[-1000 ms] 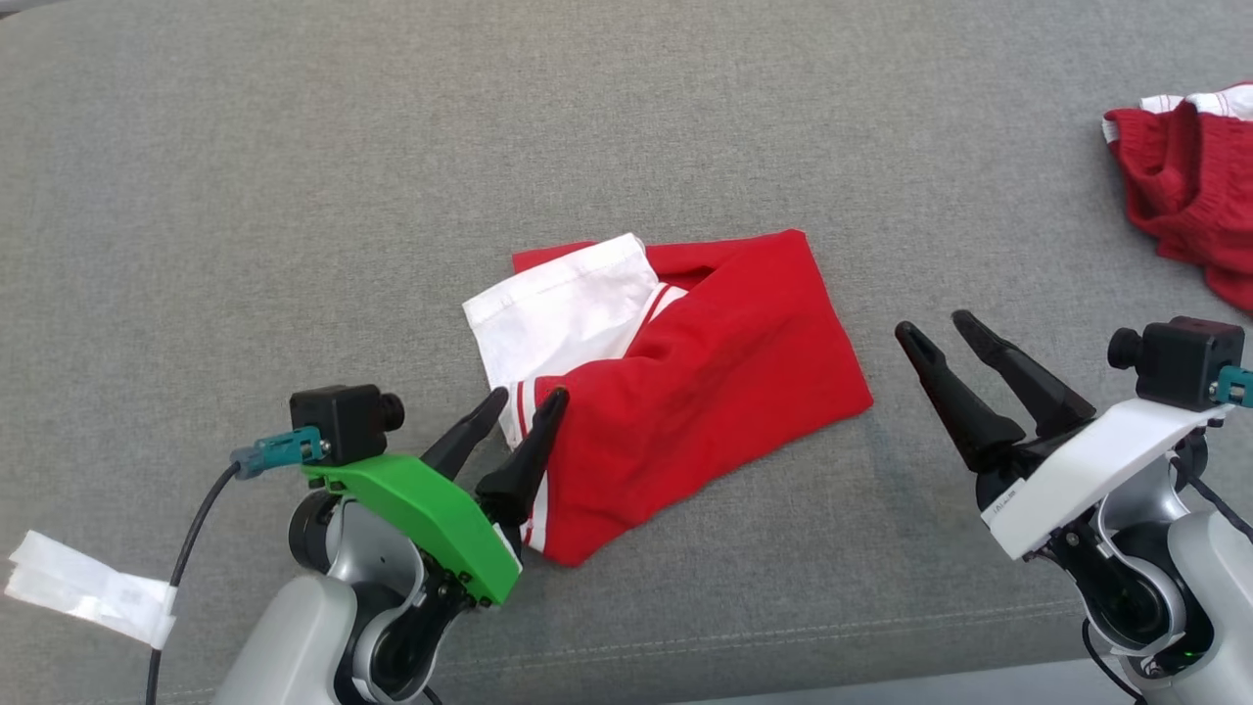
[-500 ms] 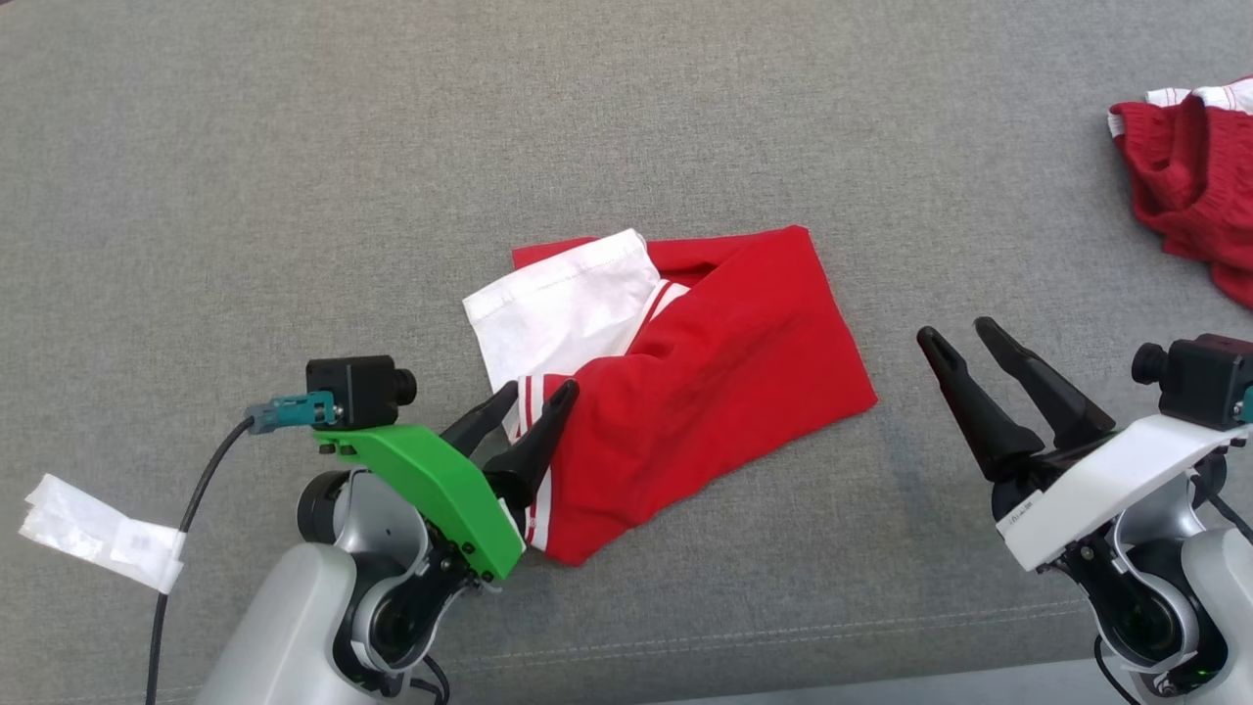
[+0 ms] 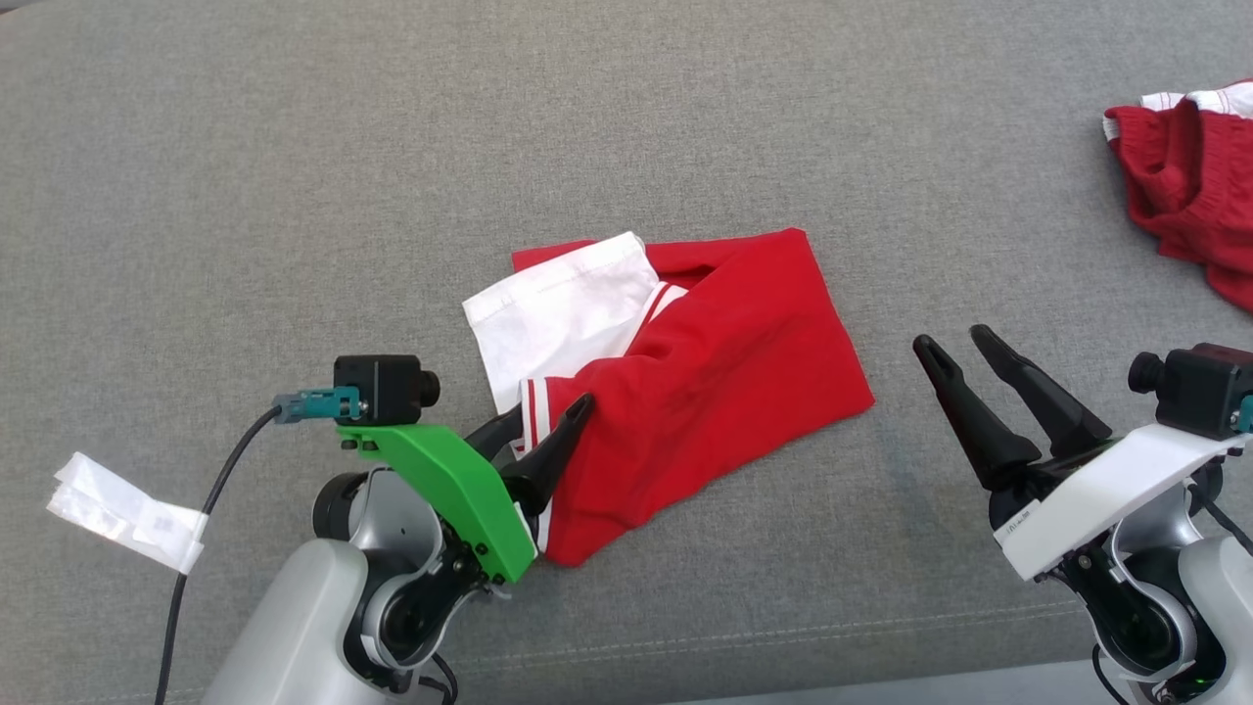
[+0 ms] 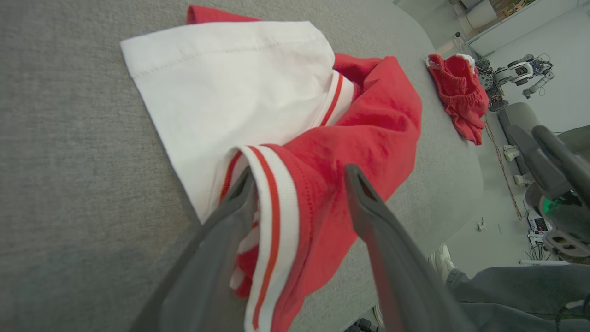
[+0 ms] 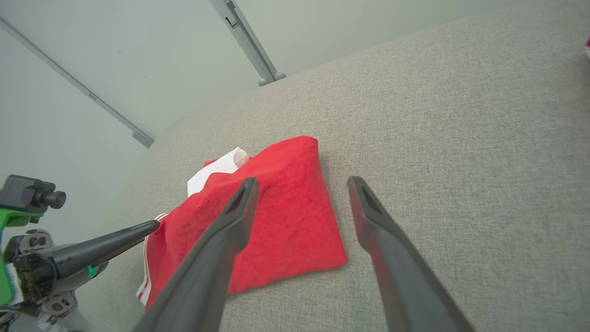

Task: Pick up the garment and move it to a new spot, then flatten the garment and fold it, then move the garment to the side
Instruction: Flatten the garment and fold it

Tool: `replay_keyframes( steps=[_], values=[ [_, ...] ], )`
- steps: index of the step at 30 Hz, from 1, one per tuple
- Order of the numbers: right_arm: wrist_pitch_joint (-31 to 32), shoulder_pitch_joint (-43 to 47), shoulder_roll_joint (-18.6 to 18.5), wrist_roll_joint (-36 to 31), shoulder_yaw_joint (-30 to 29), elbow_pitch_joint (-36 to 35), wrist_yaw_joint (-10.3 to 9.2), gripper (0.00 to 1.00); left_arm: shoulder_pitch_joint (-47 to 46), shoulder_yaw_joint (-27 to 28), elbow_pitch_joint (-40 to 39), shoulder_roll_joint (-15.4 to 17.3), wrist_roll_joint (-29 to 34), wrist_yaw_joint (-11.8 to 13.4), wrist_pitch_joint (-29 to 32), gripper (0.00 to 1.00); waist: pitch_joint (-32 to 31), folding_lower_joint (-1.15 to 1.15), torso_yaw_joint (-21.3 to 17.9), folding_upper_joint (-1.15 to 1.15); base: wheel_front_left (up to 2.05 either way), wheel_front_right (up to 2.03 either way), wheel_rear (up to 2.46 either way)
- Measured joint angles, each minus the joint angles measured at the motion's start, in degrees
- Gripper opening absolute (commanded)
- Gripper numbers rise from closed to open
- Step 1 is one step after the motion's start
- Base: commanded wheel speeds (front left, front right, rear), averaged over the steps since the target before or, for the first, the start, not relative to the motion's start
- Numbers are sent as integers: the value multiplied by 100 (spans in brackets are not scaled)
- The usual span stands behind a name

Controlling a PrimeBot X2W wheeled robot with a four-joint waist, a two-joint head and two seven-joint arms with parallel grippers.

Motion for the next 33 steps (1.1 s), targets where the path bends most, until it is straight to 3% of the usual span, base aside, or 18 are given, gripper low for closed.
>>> replay_keyframes(
  steps=[7,11,12,13,14,15,16,33],
  values=[
    [-1,2,1,0,30,-7,7,100,-166,9,174,-42,-211,8,82,97,7,0,-28,0,0,0,0],
    [-5,2,1,0,30,-15,7,100,-231,78,238,-86,-324,51,125,88,14,0,-55,0,0,0,0],
    [-7,2,1,0,30,-18,7,100,-254,86,260,-97,-344,52,125,71,17,0,-62,0,0,0,0],
    [-7,2,1,0,30,-21,8,100,-281,88,282,-104,-355,52,125,48,20,0,-70,0,0,0,0],
    [-8,2,2,0,30,-24,20,100,-309,91,293,-110,-355,52,122,38,23,0,-77,0,0,0,0],
    [-8,2,4,0,30,-27,24,100,-349,98,294,-114,-355,51,110,7,27,0,-85,0,0,0,0],
    [-9,2,8,0,32,-29,25,100,-386,113,292,-123,-356,51,60,0,30,0,-93,0,0,0,0],
    [-101,3,67,0,45,-30,30,100,-1087,348,-56,-92,198,-109,-695,0,97,0,-177,0,0,0,0]
  ],
)
